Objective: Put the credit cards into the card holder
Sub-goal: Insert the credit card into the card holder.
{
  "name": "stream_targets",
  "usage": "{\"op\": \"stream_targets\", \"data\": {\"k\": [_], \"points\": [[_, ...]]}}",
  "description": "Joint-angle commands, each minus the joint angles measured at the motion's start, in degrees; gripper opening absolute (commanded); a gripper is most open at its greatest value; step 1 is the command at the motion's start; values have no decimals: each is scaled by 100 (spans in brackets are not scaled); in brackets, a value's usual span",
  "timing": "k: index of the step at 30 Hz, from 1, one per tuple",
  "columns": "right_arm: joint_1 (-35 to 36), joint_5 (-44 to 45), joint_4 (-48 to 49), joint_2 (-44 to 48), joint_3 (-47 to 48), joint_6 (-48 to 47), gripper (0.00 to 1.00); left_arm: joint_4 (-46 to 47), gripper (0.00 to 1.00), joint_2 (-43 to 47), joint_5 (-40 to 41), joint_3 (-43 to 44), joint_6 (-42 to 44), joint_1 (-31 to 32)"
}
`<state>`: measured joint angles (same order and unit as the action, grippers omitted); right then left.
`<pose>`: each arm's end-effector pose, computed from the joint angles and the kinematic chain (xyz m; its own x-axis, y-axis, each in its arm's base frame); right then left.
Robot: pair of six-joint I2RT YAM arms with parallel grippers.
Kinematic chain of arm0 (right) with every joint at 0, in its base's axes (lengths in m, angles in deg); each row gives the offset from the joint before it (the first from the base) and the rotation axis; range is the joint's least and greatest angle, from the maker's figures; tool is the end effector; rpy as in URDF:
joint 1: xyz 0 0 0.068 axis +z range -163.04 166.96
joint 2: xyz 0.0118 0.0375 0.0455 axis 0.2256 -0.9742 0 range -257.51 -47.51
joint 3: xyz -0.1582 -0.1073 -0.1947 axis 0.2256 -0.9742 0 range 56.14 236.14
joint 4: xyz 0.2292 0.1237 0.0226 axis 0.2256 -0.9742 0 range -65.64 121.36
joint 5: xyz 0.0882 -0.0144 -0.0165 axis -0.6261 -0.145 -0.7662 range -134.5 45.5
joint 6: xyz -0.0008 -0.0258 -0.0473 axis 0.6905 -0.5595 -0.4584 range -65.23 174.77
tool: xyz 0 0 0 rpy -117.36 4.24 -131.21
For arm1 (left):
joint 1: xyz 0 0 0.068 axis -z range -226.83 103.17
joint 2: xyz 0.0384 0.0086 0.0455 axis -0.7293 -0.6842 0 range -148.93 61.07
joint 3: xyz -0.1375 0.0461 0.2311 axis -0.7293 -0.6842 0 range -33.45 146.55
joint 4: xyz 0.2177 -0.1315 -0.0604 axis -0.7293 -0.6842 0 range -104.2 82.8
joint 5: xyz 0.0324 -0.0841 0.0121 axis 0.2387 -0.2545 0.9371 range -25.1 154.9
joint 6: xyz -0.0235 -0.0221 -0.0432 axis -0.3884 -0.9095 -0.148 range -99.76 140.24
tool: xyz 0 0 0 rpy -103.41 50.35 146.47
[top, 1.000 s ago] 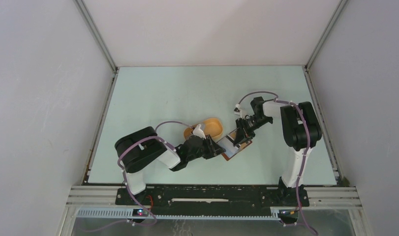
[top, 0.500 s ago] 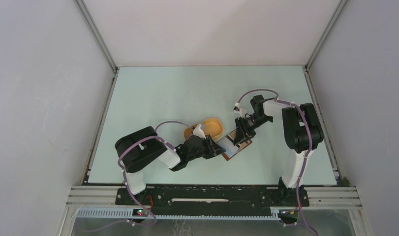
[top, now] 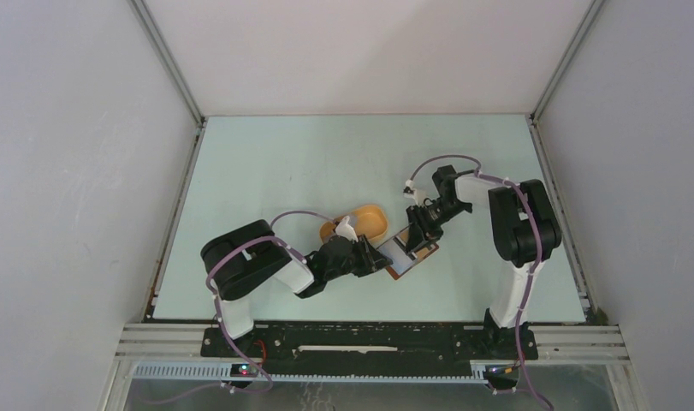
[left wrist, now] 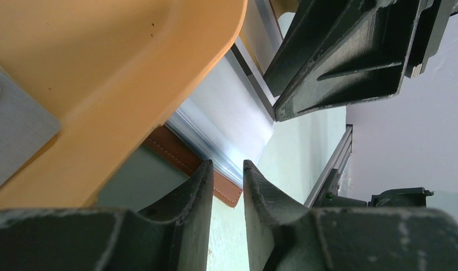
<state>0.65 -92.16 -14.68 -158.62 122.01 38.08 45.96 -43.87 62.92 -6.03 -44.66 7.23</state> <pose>0.3125 0.1030 0.1302 -0.8892 -0.4158 -0.1909 -0.4164 0.5626 0.7142 0.1748 -0.2432 0.0972 -0.8521 -0.3665 -0.3735 0.1319 0.5404 -0.8310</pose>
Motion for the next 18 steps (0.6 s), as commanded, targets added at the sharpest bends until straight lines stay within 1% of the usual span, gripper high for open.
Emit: {"op": "stream_targets", "data": {"k": [1, 9, 14, 18], "points": [[273, 293, -110, 173, 181, -198, 41, -571, 31, -252, -83, -105, -25, -89], [750, 564, -160, 333, 174, -297, 41, -528, 31, -256, -91, -120, -23, -98], [743, 505, -230, 370, 234, -373, 42, -483, 31, -196, -80, -186, 7, -106], [594, 625, -402, 544, 301, -707, 47, -535, 33, 10, -9, -318, 125, -105]]}}
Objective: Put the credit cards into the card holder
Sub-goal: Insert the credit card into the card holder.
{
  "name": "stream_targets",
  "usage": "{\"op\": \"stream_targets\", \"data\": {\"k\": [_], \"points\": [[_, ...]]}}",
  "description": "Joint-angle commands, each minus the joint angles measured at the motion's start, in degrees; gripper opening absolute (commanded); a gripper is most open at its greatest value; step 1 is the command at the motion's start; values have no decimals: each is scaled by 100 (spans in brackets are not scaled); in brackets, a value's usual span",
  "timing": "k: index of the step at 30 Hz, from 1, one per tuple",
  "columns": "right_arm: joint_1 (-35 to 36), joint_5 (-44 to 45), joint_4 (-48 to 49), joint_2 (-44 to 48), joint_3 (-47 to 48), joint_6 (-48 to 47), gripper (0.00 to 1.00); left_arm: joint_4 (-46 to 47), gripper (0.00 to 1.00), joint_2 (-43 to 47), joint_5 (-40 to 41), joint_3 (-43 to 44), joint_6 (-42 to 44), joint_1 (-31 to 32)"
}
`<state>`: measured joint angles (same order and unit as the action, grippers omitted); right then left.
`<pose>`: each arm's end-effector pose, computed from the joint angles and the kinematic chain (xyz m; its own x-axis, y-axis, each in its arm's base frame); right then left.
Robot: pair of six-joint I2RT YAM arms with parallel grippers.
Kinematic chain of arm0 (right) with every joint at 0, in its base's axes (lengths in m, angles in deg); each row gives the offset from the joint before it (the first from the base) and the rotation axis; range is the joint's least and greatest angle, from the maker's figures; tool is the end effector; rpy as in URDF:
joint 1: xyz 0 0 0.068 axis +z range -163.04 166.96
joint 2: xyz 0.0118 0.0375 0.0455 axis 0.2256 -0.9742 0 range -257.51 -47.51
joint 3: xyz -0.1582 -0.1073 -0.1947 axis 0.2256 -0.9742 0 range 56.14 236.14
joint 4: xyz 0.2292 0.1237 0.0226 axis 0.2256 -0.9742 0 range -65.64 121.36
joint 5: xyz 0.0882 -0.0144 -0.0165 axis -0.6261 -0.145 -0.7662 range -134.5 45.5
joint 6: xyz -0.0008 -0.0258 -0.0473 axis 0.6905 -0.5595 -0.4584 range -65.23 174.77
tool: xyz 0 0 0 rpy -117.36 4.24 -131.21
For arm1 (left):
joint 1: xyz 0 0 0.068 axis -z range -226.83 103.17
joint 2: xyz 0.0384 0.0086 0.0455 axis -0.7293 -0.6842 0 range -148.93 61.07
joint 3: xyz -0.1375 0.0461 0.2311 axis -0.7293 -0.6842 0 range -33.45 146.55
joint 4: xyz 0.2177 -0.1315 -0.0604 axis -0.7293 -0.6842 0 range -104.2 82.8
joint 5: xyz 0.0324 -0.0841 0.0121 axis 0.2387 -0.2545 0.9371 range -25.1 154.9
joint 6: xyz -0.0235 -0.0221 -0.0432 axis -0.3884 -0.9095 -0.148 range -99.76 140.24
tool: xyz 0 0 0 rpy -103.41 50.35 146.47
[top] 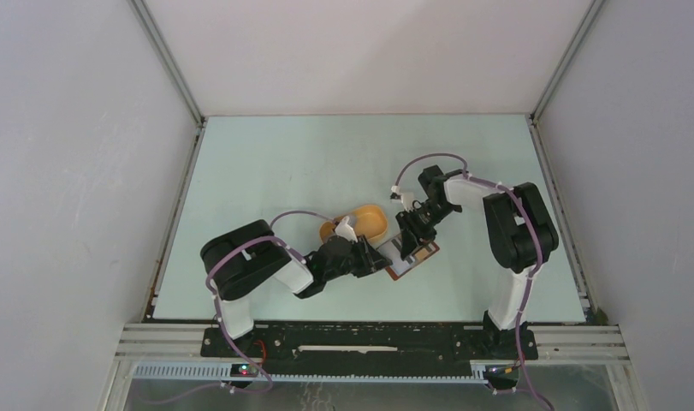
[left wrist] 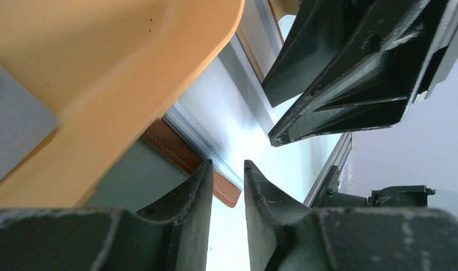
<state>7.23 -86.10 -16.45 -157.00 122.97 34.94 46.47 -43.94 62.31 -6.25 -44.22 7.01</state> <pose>0.2996 0.1357 0.1400 -0.7962 -0.5646 -0.2176 -0.5572 0.5441 0.6273 0.1751 -0.2422 0.0969 -0.8537 -0.3595 -0.3768 0.1405 0.5377 -0.8314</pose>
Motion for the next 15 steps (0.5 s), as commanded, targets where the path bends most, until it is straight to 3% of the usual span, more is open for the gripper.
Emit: {"op": "stream_targets", "data": {"k": [1, 15], "points": [[-105, 28, -265, 454, 210, -471, 48, -605, 33, 94, 65, -340, 114, -85], [-514, -548, -531, 1677, 188, -1240, 47, -986, 45, 1391, 166, -952, 974, -58]]}}
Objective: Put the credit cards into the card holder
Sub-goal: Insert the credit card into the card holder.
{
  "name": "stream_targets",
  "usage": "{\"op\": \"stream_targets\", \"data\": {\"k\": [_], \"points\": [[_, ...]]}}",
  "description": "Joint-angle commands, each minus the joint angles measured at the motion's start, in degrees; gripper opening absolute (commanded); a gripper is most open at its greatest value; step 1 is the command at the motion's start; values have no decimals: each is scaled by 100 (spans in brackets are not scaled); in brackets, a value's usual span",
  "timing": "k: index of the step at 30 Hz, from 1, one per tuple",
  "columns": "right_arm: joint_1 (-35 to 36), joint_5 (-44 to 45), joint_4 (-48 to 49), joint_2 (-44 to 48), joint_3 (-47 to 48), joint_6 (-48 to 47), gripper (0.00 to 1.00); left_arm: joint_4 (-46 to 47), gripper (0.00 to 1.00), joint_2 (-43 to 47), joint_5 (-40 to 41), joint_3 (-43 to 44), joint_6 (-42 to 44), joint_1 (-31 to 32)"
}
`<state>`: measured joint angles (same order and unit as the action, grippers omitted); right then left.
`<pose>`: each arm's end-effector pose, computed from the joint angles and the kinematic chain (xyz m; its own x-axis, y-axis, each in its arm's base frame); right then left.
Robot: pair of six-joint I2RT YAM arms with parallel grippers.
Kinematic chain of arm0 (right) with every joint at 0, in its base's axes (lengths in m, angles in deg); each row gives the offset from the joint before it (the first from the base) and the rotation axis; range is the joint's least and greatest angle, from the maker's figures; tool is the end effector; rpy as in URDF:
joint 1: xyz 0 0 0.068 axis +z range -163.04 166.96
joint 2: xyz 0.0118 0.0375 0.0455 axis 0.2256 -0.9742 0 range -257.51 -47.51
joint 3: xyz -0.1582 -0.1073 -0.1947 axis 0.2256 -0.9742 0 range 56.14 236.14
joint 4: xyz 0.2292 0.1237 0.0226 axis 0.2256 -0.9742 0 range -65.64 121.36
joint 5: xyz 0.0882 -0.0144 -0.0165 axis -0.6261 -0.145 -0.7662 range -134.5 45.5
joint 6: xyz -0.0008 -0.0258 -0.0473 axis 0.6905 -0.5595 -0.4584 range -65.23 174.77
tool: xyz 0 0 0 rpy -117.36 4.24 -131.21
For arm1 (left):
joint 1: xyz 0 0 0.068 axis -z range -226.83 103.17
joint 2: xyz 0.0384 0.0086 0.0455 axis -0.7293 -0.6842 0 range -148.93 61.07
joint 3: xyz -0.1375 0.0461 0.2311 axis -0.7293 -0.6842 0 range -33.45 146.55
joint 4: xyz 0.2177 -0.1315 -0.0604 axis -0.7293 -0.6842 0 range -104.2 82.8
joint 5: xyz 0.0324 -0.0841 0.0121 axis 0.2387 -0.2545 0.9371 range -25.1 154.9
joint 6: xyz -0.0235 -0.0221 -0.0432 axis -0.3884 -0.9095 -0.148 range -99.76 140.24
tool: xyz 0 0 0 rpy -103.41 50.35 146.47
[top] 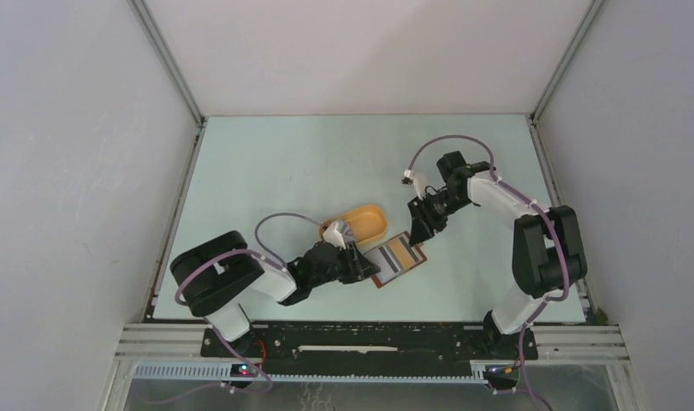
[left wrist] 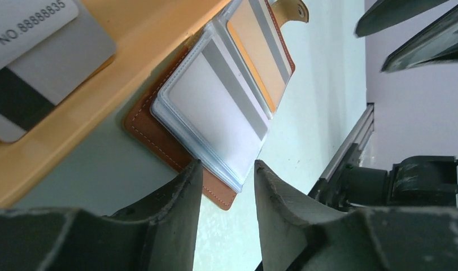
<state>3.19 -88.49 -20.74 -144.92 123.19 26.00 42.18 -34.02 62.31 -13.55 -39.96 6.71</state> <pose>0.2896 0.1099 0.2046 -0.6954 -0.5631 -0.4465 -0.7112 0.4498 0.5403 0.1549 -0.2123 0.1073 -0.8467 -0.3128 -0.4303 0.1868 0.5826 -0.7910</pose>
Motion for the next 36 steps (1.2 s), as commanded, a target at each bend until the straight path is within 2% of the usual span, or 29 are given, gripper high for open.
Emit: {"op": "stream_targets", "data": {"k": [1, 9, 13, 14, 15, 17, 18, 21, 23, 26, 28, 29, 33, 36], "points": [[-164, -334, -37, 605, 143, -370, 46, -644, 46, 512, 211, -250, 623, -23], [-351, -406, 557, 1953, -127, -454, 46, -1341, 53, 1543, 561, -368, 1318, -20], [-370, -100, 1053, 2692, -148, -284, 49, -1750, 54, 2236, 832, -423, 1700, -10], [-363, -22, 1202, 2832, -154, -215, 54, -1918, 54, 2431, 941, -427, 1803, 0], [-381, -25, 1298, 2925, -156, -197, 64, -2101, 54, 2682, 1073, -421, 1901, 3], [-452, -183, 1415, 2973, -158, -26, 92, -2469, 54, 3217, 1362, -414, 2140, 20], [-492, -375, 1428, 2909, -142, 89, 99, -2654, 54, 3523, 1497, -419, 2257, 24], [-495, -885, 1081, 2533, -34, 149, 100, -3121, 56, 4450, 1916, -494, 2625, 33], [-392, -838, 1076, 2370, -132, 101, 99, -3465, 60, 5115, 2175, -557, 2828, 27], [-287, -745, 1213, 2273, -335, 64, 99, -3891, 75, 6210, 2569, -758, 3010, 33], [-180, -731, 1084, 2120, -359, -109, 97, -4047, 95, 6796, 2825, -952, 2990, 21], [-80, -637, 1040, 2034, -375, -184, 96, -4080, 99, 7071, 2920, -1065, 2958, 11], [586, -234, 963, 1762, -477, -414, 92, -4054, 100, 7993, 2849, -1531, 2688, 3], [905, 82, 1078, 1553, -479, -323, 90, -4006, 100, 8361, 2622, -1816, 2436, -13]]}}
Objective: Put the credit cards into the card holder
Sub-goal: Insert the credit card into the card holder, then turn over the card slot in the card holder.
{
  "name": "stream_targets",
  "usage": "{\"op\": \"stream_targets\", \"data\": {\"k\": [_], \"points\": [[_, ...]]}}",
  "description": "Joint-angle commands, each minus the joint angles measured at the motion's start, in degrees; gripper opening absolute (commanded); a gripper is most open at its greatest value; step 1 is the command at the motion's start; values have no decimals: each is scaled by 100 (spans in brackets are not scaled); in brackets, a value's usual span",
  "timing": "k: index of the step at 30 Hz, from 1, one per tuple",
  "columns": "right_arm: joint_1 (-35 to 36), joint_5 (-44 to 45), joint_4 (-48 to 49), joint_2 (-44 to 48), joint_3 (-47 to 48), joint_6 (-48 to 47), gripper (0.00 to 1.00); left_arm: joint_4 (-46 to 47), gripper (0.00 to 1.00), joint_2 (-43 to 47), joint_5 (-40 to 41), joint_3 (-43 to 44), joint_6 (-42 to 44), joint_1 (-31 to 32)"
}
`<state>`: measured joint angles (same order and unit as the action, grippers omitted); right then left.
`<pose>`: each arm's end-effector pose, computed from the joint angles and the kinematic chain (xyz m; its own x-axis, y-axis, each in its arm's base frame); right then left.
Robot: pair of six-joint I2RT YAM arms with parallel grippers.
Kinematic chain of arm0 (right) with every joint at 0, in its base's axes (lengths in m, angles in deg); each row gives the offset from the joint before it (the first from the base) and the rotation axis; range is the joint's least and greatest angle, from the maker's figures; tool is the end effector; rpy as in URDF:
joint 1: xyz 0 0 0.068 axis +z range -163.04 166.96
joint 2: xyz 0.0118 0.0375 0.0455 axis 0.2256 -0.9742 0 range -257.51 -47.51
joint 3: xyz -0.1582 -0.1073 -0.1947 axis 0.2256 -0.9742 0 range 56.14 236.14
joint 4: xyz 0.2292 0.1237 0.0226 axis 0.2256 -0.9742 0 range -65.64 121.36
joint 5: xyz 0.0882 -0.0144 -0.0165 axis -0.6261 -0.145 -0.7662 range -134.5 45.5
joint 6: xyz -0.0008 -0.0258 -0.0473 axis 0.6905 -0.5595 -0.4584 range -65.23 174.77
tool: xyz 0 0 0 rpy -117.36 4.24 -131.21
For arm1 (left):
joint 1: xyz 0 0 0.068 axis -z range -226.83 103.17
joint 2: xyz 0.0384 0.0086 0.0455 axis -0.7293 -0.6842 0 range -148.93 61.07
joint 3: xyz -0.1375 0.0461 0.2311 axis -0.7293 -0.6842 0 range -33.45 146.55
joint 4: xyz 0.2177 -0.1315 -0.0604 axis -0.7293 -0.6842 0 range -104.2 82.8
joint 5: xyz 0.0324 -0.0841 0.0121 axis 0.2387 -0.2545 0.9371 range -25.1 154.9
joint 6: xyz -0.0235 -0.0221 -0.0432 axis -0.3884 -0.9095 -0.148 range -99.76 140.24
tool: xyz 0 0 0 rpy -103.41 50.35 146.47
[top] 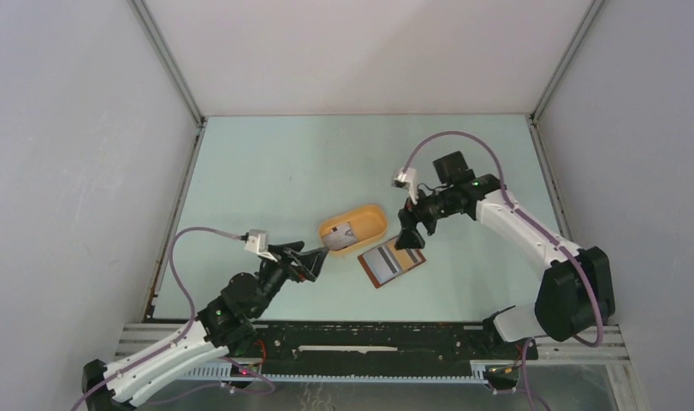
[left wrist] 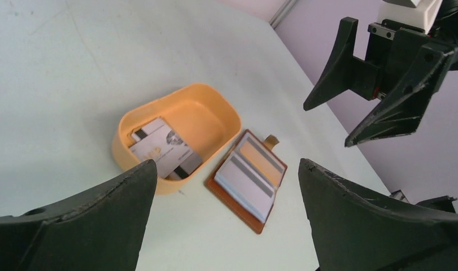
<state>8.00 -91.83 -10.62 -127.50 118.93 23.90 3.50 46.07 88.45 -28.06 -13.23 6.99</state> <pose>0.2483 0.1234 0.2742 -0.3826 -0.5199 -0.7638 -0.9219 0.2687 0.2790 0.0842 -0.0910 0.2022 -0.2686 -0.4891 -0.8298 0.4267 0.7119 -0.5577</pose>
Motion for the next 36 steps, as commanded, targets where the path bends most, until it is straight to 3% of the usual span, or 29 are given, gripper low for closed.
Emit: {"op": "stream_targets", "data": {"k": [1, 4, 13, 20, 29, 36], "points": [[492, 520, 96, -263, -54, -71, 90, -163, 100, 414, -28, -439, -347, -47], [714, 702, 89, -484, -57, -54, 82, -157, 100, 403, -146, -640, -779, -47], [1406, 968, 288, -1133, -52, 535, 69, 1443, 89, -631, -1006, -1117, -2004, -47], [1415, 1015, 143, -1832, 121, 943, 53, 1906, 65, -1667, -1316, -908, -2561, -24], [1089, 1052, 9, -2495, 335, 1254, 32, 3064, 32, -3998, -1447, -317, -2924, 241], [856, 885, -41, -2430, 378, 1290, 29, 4011, 25, -5564, -1538, 66, -3095, 346]]}}
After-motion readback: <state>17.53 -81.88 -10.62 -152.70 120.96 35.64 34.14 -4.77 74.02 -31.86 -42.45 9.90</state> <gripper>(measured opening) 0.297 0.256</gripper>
